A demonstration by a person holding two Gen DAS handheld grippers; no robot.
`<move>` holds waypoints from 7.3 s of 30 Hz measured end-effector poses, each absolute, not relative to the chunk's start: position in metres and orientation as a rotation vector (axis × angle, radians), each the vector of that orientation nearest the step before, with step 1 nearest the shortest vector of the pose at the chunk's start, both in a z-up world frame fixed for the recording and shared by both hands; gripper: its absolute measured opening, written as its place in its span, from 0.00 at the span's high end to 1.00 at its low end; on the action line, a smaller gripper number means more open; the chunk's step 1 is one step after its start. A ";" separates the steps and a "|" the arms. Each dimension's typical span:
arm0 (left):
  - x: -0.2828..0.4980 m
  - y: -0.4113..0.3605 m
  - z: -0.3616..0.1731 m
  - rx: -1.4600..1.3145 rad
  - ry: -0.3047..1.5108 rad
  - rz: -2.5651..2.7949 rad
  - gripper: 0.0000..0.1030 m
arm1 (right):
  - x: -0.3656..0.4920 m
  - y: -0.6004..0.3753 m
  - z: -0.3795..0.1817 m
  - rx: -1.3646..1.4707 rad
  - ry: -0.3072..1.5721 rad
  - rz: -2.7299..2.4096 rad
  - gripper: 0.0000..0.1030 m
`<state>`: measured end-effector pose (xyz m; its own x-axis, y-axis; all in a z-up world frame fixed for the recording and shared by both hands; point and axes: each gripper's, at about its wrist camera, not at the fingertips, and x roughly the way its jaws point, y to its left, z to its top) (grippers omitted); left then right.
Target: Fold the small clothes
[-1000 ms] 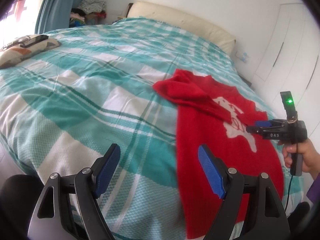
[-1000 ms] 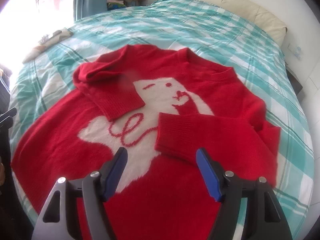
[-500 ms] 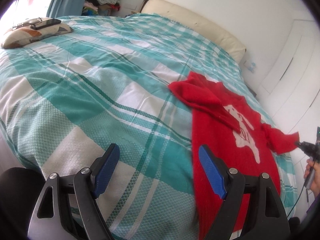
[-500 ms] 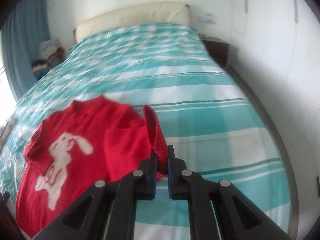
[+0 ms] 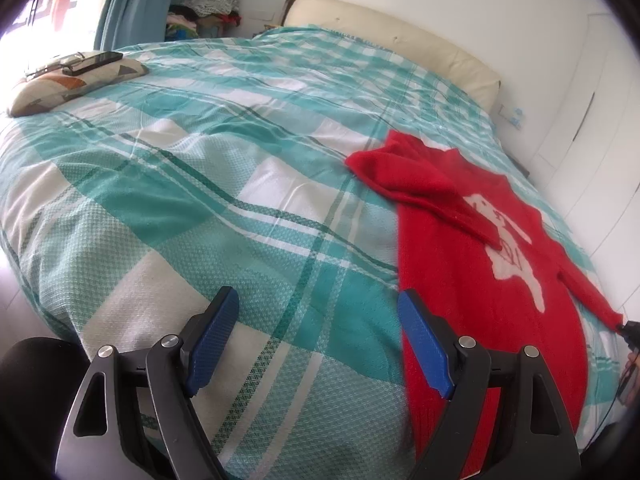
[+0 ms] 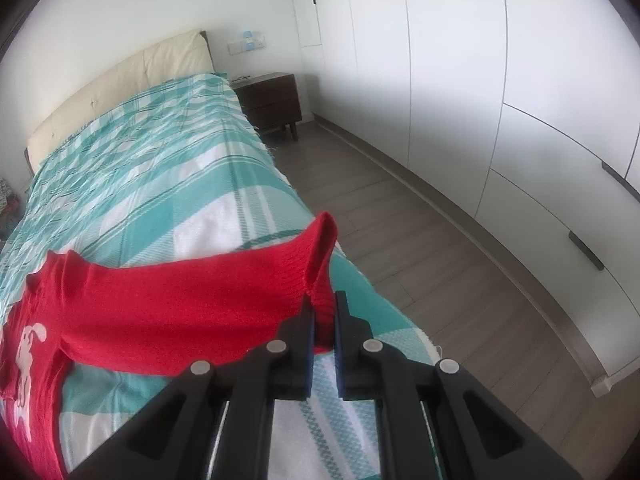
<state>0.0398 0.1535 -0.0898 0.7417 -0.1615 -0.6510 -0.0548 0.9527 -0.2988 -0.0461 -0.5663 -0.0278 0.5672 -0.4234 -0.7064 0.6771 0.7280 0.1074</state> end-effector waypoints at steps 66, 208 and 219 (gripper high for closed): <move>0.181 -0.036 -0.075 0.394 0.981 -0.713 0.21 | -0.098 -0.403 -0.026 0.290 0.565 -0.378 0.28; 0.117 0.217 -0.064 -0.251 0.667 0.089 0.06 | -0.029 -0.554 0.049 0.621 0.479 -0.440 0.97; 0.109 0.229 -0.057 -0.315 0.649 0.065 0.06 | 0.117 -0.348 0.173 0.393 0.478 0.006 0.97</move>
<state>0.1089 0.2286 -0.0570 0.7964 -0.0380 -0.6036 -0.1575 0.9505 -0.2677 0.1166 -0.3477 0.1729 0.8894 0.0971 -0.4467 0.0849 0.9251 0.3702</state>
